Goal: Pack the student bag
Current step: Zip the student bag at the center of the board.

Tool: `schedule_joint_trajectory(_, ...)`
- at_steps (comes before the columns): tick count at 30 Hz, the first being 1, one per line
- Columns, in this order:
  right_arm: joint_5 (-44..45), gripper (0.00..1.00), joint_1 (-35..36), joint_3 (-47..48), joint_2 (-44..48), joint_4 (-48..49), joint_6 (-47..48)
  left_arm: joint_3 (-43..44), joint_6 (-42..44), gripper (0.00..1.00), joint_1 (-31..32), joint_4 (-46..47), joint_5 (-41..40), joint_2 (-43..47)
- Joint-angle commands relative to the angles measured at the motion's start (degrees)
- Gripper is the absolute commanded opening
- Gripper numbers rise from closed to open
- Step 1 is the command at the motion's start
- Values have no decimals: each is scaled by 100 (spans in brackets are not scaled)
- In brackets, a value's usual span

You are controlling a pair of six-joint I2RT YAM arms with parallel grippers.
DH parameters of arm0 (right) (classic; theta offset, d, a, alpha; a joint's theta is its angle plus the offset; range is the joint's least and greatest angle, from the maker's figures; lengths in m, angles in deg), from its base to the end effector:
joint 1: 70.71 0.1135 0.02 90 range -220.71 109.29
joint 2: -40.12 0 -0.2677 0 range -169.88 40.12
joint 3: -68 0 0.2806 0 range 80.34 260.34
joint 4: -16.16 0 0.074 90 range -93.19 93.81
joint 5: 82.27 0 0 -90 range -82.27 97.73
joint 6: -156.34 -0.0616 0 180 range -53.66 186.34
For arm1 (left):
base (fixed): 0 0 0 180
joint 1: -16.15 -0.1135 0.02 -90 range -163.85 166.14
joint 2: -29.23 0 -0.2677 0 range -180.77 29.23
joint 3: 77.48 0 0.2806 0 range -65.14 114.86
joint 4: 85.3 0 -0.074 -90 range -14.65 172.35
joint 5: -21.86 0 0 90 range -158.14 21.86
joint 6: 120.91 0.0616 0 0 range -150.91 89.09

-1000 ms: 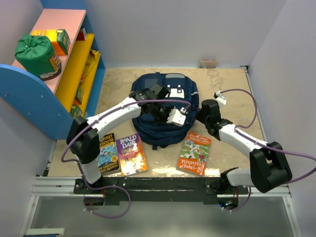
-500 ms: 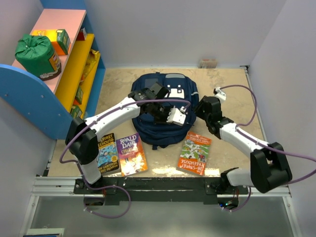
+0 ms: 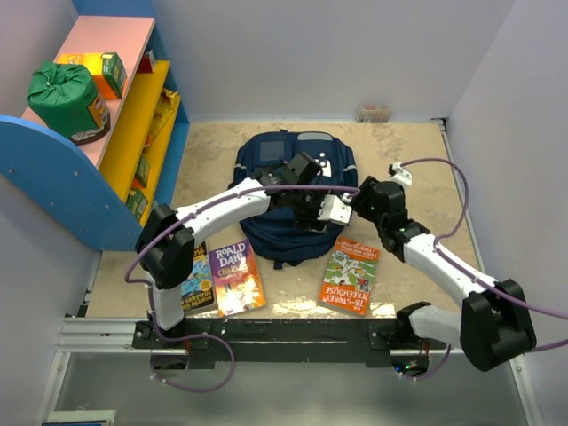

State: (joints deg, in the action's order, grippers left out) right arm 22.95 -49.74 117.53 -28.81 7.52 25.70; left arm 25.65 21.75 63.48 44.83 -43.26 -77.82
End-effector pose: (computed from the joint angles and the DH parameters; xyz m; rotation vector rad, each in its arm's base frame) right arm 0.2917 0.0945 0.2074 0.5143 2.0000 0.3967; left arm 0.2894 -0.3522 0.2455 1.9890 1.4387 -0.5023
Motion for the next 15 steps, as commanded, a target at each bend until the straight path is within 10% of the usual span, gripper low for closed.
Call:
schedule_joint_trajectory(1, -19, 57, -5, -63, 441, 184, 320, -43, -388, 73, 48, 851, -457, -62)
schedule_joint_trajectory(9, -107, 55, -14, 113, 643, -89, 478, -236, -415, 59, 57, 1124, -1073, -246)
schedule_joint_trajectory(15, -116, 56, -41, 341, 740, -256, 698, -412, -573, 69, 57, 1045, -915, -142)
